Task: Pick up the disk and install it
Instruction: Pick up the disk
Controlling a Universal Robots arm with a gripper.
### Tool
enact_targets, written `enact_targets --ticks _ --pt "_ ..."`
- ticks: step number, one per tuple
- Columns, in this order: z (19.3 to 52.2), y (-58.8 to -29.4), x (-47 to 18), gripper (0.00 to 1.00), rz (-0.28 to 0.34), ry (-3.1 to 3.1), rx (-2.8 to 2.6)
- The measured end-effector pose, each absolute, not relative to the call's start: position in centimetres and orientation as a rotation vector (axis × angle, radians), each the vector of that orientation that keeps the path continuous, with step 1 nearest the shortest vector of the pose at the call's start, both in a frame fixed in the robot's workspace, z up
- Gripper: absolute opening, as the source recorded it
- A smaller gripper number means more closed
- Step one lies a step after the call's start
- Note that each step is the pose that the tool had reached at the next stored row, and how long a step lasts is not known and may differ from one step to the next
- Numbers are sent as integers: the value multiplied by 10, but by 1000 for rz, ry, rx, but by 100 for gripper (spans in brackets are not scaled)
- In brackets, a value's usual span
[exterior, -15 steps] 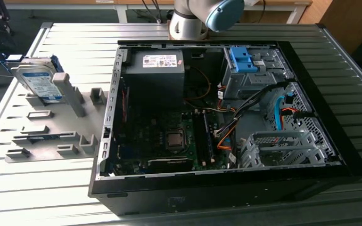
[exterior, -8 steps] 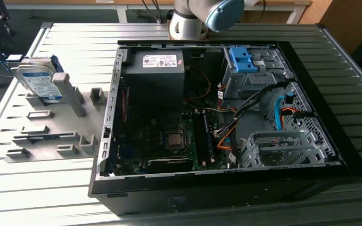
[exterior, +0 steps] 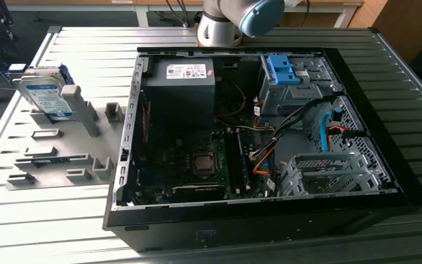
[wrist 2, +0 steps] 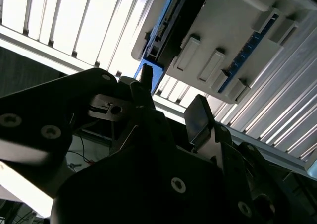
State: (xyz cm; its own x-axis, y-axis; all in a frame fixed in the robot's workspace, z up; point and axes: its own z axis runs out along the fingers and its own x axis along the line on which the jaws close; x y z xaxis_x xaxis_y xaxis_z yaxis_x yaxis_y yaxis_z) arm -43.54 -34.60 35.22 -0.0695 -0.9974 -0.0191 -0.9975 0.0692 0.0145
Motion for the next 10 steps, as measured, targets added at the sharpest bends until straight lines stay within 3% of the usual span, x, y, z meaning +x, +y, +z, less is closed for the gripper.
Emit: enact_targets --ticks 10 --pt "336 -339 -438 53 37 2294 -2140"
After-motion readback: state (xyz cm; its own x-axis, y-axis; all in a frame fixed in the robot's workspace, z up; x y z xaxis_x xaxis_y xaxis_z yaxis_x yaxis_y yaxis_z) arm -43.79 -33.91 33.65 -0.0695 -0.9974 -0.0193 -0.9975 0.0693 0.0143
